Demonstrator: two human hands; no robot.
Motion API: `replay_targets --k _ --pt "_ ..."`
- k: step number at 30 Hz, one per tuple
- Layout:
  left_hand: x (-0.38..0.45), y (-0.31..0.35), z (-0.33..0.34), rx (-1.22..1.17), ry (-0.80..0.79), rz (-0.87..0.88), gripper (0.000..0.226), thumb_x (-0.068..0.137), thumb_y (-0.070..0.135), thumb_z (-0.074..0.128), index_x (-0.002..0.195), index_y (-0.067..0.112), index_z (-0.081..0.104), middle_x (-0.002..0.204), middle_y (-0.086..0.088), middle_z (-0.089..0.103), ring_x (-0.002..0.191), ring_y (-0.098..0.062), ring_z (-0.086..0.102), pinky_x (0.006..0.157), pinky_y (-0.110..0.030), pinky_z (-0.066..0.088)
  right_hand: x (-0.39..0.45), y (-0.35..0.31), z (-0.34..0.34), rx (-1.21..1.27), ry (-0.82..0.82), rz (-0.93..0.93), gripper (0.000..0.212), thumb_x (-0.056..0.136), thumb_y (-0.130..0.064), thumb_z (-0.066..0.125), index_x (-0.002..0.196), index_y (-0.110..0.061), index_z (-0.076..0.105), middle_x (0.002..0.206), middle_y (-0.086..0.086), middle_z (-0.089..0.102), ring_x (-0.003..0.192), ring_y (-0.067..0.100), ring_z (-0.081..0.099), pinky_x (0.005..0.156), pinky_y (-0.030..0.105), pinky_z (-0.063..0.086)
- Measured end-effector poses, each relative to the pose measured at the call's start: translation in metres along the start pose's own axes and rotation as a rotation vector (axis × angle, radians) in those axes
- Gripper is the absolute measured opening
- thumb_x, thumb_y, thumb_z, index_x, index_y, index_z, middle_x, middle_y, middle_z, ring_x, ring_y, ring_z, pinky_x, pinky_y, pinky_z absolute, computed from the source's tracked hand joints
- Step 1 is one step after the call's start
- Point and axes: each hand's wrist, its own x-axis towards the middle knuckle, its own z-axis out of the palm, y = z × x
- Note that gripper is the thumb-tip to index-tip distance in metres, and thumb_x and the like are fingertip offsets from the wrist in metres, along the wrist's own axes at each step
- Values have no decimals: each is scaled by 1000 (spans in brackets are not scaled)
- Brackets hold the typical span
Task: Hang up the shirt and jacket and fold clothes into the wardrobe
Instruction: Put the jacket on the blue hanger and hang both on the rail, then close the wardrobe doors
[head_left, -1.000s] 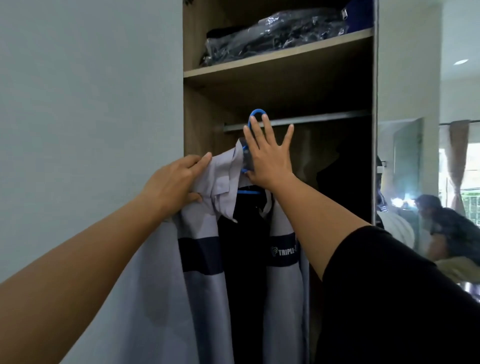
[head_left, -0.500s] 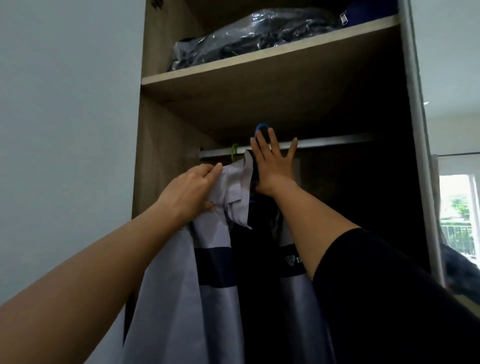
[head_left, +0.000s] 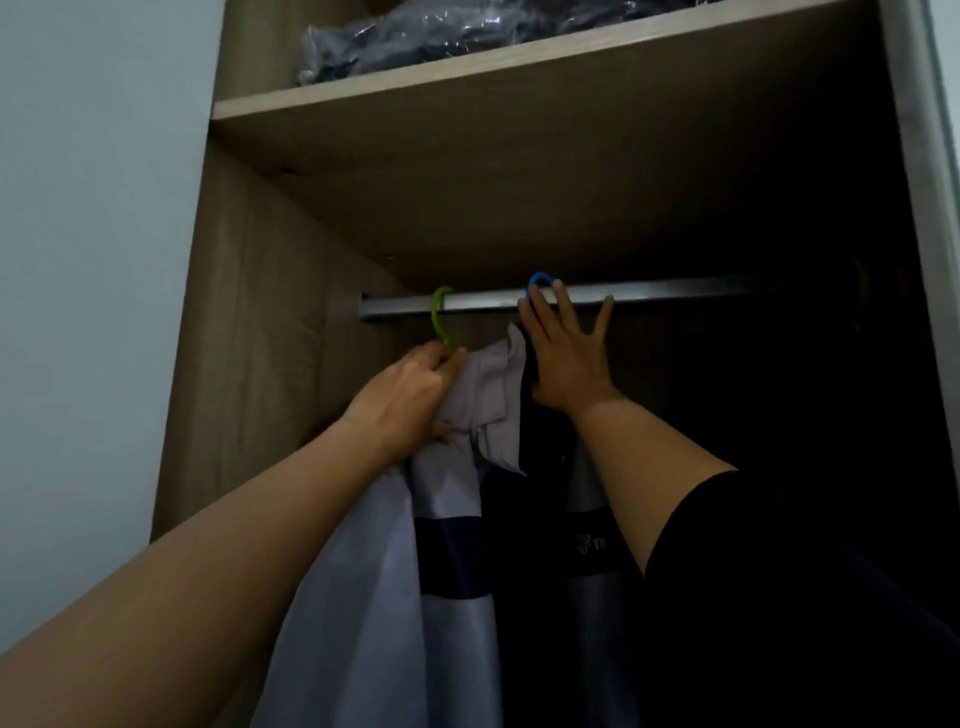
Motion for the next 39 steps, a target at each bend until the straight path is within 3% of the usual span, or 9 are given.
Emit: replay_targets --k 6,10,14,21,25,34,39 --pt "-12 2 18 -57 -6 -20 95 80 34 71 150 11 12 144 -12 29 133 -27 32 106 -31 30 -11 -1 6 40 5 -4 89 89 -43 55 151 -18 -4 159 2 -14 145 25 -18 102 71 -9" --pt "-23 16 13 -88 -13 -40 92 83 40 66 151 11 10 147 -11 25 137 -27 27 111 -33 28 -20 -1 -7 -25 -59 29 71 96 -22 39 152 -19 -4 160 1 -11 145 24 -18 104 72 -5" --pt "-55 23 0 -130 -49 -80 84 87 45 58 151 20 10 144 -10 30 130 -28 37 106 -34 35 -44 -6 -25 65 -135 96 69 96 -11 33 151 -20 -8 159 -2 -12 145 20 -17 106 69 -6" --pt "-162 24 -47 -143 -173 -149 71 90 42 54 149 28 16 126 -11 51 109 -27 53 89 -34 44 -130 -37 -71 325 -119 87 65 98 -23 36 152 -17 -1 160 -3 -2 147 18 -7 111 62 0" --pt "-221 34 -84 -77 -187 -209 70 91 42 54 149 27 19 132 -12 49 120 -29 48 96 -36 42 -182 -65 -103 369 -140 42 69 97 -23 36 151 -18 -5 160 -2 -6 146 17 -12 111 61 -4" --pt "-319 27 -174 211 -328 -276 67 91 55 43 147 34 12 132 -1 53 125 -22 45 101 -42 36 -266 -124 -175 575 -64 -114 64 97 -27 38 152 -19 7 160 1 5 148 18 -2 112 61 -2" --pt "-367 16 -239 332 -283 -397 67 90 54 45 146 34 14 126 2 56 123 -20 46 98 -40 34 -286 -169 -209 669 -39 -225 68 93 -32 43 152 -22 10 160 0 8 148 19 -2 112 61 1"
